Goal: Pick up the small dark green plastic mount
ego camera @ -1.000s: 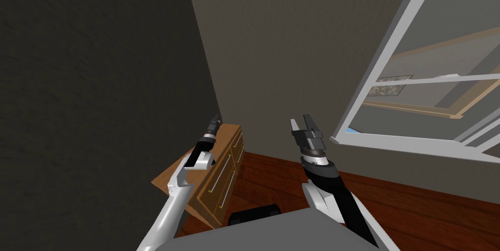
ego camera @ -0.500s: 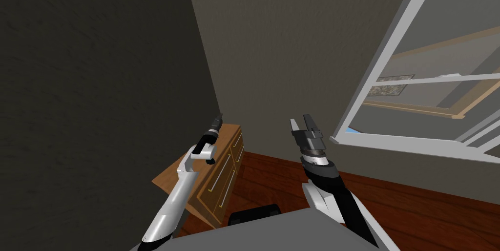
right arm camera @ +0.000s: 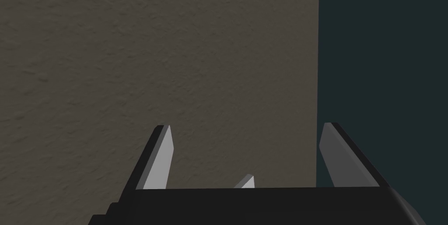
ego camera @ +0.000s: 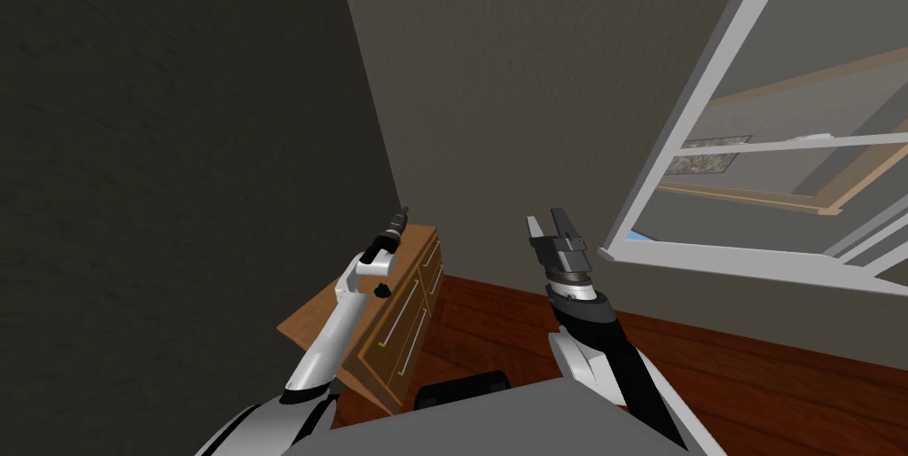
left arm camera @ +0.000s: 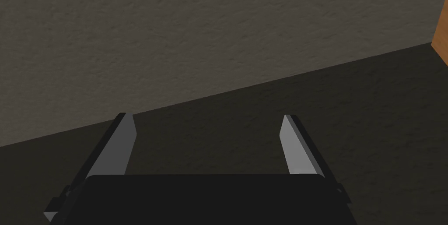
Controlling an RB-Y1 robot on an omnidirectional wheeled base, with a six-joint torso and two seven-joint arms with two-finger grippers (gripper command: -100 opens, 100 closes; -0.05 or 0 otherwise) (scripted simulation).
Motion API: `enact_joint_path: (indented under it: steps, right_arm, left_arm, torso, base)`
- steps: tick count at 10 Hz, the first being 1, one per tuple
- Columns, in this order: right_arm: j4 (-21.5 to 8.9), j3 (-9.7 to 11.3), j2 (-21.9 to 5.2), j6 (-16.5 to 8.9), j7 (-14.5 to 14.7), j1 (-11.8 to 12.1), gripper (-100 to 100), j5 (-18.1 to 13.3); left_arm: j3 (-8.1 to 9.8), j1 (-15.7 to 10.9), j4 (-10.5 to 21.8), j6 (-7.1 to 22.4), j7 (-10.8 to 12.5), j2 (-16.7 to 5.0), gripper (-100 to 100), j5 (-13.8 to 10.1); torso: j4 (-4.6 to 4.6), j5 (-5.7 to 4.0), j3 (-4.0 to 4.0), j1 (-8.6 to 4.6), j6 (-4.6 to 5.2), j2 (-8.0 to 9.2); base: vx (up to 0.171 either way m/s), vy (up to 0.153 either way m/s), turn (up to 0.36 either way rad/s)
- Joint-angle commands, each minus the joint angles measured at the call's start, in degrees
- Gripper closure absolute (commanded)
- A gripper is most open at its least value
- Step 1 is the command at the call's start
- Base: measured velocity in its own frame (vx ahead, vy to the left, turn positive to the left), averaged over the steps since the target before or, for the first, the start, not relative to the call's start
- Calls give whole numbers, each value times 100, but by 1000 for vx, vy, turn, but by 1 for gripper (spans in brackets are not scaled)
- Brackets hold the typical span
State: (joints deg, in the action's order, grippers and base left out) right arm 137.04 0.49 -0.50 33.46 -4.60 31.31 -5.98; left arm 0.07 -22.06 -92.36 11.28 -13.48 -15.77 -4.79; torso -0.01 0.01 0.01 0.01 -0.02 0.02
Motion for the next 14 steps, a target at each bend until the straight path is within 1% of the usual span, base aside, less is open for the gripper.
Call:
enact_joint_path:
  steps: [1,2,3,4,5,6,7,8,9,10,11,12,13,14]
  right_arm:
    - [0,0,0,0,0,0,0,0]
    - [0,0,0,0,0,0,0,0]
    - [0,0,0,0,0,0,0,0]
    - [0,0,0,0,0,0,0,0]
    - [0,0,0,0,0,0,0,0]
    - [0,0,0,0,0,0,0,0]
    - [0,0,0,0,0,0,0,0]
    - [0,0,0,0,0,0,0,0]
    - [0,0,0,0,0,0,0,0]
    - [0,0,0,0,0,0,0,0]
    - [0,0,0,0,0,0,0,0]
    - [0,0,0,0,0,0,0,0]
    - [0,0,0,0,0,0,0,0]
    - [0,0,0,0,0,0,0,0]
  left_arm:
    - [-16,-286,286,286,-63,-80,-100,-142]
    - [-16,-290,438,454,-63,-80,-100,-142]
    - [-16,-290,464,496,-63,-80,-100,-142]
    - [-35,-550,683,749,-121,-134,-100,-273]
    - [-35,-550,808,865,-121,-134,-100,-273]
    - [-61,-791,1009,1049,-179,-192,-100,-417]
    - [-61,-791,1210,1189,-179,-192,-100,-417]
    - [-61,-791,1258,1238,-179,-192,-100,-417]
    - [-94,-1007,1390,1494,-235,-257,-100,-573]
    - [-94,-1013,1537,1613,-235,-257,-100,-573]
    - [-94,-1013,1658,1613,-235,-257,-100,-573]
    - [-134,-1215,1855,1873,-290,-330,-100,-739]
    - [-134,-1215,2028,1986,-290,-330,-100,-739]
    - [-179,-1400,2224,2165,-342,-414,-100,-915]
  torso:
    - [0,0,0,0,0,0]
    - [1,0,1,1,1,1]
    - [0,0,0,2,0,0]
    - [0,0,0,2,-1,0]
    - [1,0,1,1,1,1]
    - [0,1,1,3,-1,1]
    - [1,0,1,4,0,2]
    - [0,2,1,6,-1,3]
    - [1,1,1,4,-1,2]
    - [1,0,1,4,1,2]
    - [0,1,1,5,-1,1]
    - [0,1,0,3,-1,0]
    - [1,1,1,6,0,1]
    - [0,2,1,6,-1,2]
  base:
    - [-15,4,-7]
    - [-13,8,-7]
    - [-6,4,-3]
    - [-13,7,-12]
    - [-15,10,-13]
    - [-17,14,-17]
    - [-16,16,-15]
    - [-9,9,1]
    - [-14,15,-25]
    - [-13,16,-19]
    - [-6,9,2]
    - [-15,17,-27]
    - [-17,20,-19]
    - [-23,31,-34]
